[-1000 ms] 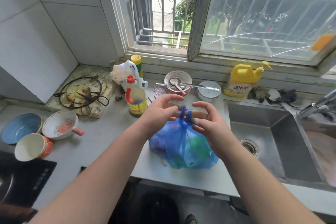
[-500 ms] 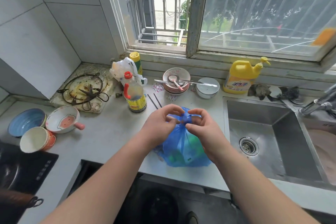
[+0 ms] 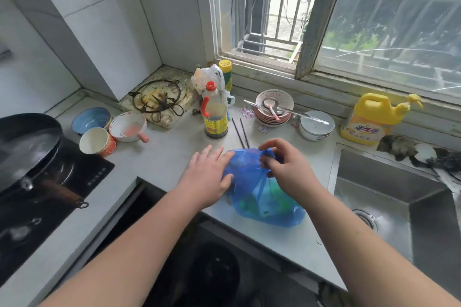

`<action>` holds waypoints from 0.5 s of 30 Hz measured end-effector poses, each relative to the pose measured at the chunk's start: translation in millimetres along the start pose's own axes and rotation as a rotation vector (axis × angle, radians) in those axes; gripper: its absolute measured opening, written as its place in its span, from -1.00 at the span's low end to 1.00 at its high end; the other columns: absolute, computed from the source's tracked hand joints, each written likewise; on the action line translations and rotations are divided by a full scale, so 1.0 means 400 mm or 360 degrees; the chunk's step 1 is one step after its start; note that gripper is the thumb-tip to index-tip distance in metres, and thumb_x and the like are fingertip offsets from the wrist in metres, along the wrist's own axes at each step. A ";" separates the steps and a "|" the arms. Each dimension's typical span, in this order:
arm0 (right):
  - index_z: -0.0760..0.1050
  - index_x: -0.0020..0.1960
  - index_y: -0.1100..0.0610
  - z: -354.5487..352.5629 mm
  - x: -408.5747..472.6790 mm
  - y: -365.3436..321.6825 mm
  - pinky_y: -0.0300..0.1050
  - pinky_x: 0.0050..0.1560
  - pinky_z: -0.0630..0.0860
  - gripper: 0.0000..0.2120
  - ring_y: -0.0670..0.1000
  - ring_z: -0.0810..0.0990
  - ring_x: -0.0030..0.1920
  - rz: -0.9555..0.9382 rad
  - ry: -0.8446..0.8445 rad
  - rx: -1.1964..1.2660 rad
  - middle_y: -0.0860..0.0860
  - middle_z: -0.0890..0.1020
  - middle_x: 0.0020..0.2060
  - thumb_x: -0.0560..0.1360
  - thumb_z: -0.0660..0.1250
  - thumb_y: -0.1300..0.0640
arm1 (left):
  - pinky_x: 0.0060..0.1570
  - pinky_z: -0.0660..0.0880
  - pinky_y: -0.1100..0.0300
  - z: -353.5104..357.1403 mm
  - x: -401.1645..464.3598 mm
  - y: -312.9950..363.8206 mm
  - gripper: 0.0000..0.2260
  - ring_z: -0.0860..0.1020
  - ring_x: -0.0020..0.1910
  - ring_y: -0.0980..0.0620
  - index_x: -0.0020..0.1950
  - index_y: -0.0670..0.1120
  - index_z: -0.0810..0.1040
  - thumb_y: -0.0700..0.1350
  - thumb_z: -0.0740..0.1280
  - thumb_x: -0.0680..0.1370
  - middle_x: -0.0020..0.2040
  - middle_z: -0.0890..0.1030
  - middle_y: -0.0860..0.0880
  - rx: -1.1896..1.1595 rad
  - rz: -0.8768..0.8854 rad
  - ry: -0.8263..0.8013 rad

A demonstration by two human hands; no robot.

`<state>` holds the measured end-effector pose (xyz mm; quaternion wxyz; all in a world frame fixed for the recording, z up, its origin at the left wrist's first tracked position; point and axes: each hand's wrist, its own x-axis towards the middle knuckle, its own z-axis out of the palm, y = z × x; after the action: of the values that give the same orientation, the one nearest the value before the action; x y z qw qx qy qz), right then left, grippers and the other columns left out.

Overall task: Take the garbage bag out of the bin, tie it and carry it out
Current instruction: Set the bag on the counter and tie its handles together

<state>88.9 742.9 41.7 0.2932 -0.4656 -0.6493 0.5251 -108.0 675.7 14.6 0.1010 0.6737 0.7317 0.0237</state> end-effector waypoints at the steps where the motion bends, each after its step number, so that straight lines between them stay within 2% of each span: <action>1: 0.54 -0.06 -0.07 0.015 -0.004 -0.008 -0.21 -0.24 0.55 -0.70 -0.08 0.60 -0.27 -0.0025 -0.0027 0.0049 0.10 0.63 -0.20 0.56 0.24 0.33 | 0.49 0.09 -0.09 0.003 -0.019 -0.005 -0.45 0.09 0.55 -0.11 0.55 0.11 0.09 0.13 0.15 0.58 0.58 0.19 -0.02 -0.0010 -0.0021 0.0027; 6: 0.55 -0.01 -0.01 0.060 -0.029 -0.112 -0.28 -0.28 0.43 -0.69 -0.13 0.48 -0.40 -0.0253 -0.0190 0.0246 0.06 0.59 -0.25 0.56 0.21 0.38 | 0.48 0.09 -0.03 0.001 -0.099 -0.032 -0.42 0.07 0.56 -0.07 0.56 0.10 0.07 0.15 0.19 0.58 0.59 0.16 0.00 -0.0149 -0.0192 0.0085; 10: 0.55 0.06 0.04 0.068 -0.075 -0.206 -0.25 -0.29 0.44 -0.74 -0.08 0.48 -0.40 -0.0395 -0.0365 0.0301 0.01 0.60 -0.29 0.51 0.23 0.34 | 0.50 0.10 0.03 -0.008 -0.155 -0.044 -0.34 0.10 0.55 -0.02 0.56 0.11 0.08 0.13 0.31 0.54 0.58 0.17 0.02 -0.0569 -0.0243 0.0083; 15: 0.52 0.15 0.10 0.103 -0.145 -0.275 -0.15 -0.31 0.48 -0.73 0.03 0.50 -0.37 -0.0443 -0.0653 0.0513 0.06 0.62 -0.28 0.53 0.23 0.35 | 0.34 0.16 0.24 -0.003 -0.240 -0.044 -0.39 0.28 0.43 0.08 0.49 0.15 0.25 0.09 0.40 0.49 0.48 0.33 0.11 -0.1027 -0.0193 0.0235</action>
<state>43.4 671.5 141.5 0.2953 -0.2036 -0.6608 0.6593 -118.5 579.1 23.9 0.2569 0.5588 0.7305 0.2969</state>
